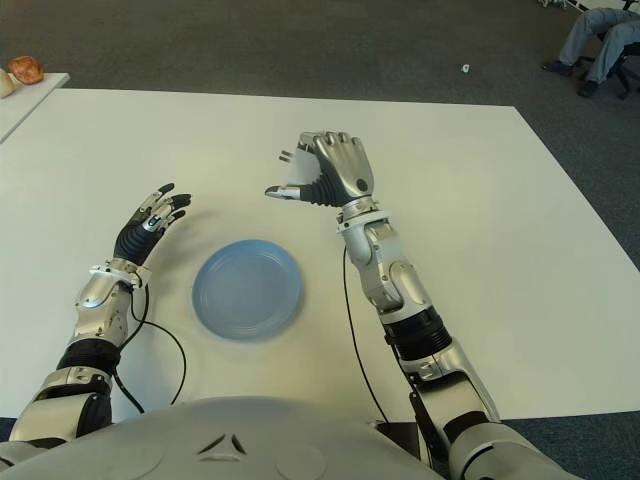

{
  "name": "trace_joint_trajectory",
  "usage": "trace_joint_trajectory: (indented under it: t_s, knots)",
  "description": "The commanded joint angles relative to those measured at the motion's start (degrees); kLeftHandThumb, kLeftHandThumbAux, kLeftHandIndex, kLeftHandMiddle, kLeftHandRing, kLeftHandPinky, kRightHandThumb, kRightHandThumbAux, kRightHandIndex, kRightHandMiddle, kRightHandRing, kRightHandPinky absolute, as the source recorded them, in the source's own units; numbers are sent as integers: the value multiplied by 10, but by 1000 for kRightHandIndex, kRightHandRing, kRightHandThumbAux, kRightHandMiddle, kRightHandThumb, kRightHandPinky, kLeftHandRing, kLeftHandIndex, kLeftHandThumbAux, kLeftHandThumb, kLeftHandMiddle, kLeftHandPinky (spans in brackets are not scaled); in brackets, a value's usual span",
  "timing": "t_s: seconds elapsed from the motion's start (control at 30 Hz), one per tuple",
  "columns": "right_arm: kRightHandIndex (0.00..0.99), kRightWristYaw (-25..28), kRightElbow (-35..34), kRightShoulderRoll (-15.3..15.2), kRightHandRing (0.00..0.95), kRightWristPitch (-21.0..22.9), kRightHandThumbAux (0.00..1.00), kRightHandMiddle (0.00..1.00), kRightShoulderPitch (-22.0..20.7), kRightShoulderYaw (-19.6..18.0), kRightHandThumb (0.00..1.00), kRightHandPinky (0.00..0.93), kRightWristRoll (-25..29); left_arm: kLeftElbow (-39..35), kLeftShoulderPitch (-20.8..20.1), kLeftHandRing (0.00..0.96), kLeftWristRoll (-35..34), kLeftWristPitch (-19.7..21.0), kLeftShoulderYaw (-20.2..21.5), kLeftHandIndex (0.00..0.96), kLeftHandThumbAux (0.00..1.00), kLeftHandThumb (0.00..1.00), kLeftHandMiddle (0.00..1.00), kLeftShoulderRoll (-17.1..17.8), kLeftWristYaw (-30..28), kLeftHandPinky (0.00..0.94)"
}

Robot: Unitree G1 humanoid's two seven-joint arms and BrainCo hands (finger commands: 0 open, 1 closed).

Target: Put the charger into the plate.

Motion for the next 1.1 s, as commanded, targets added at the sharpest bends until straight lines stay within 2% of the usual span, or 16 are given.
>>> trace_joint_trajectory:
  t_s: [0.03, 0.33, 0.6, 1.1]
  knots:
    - [866, 13, 2, 31, 888, 22, 643, 902, 14, 30, 1000, 867, -23, 5, 0, 159, 12, 2, -5, 96, 411, 0, 221, -8, 16, 42]
    - [862, 15, 20, 79, 884, 53, 634, 899, 54, 68, 1000, 869, -33, -2, 0, 171, 16, 6, -7, 101, 410, 0, 230, -13, 25, 50]
    - [860, 29, 25, 93, 892, 50, 633, 901, 76, 75, 1000, 879, -14, -5, 0, 179, 20, 5, -9, 102, 415, 0, 240, -17, 32, 38]
    - [849, 40, 33, 102, 889, 41, 641, 899, 80, 80, 1000, 886, -3, -8, 1, 173, 27, 2, -10, 98, 421, 0, 233, -20, 38, 33]
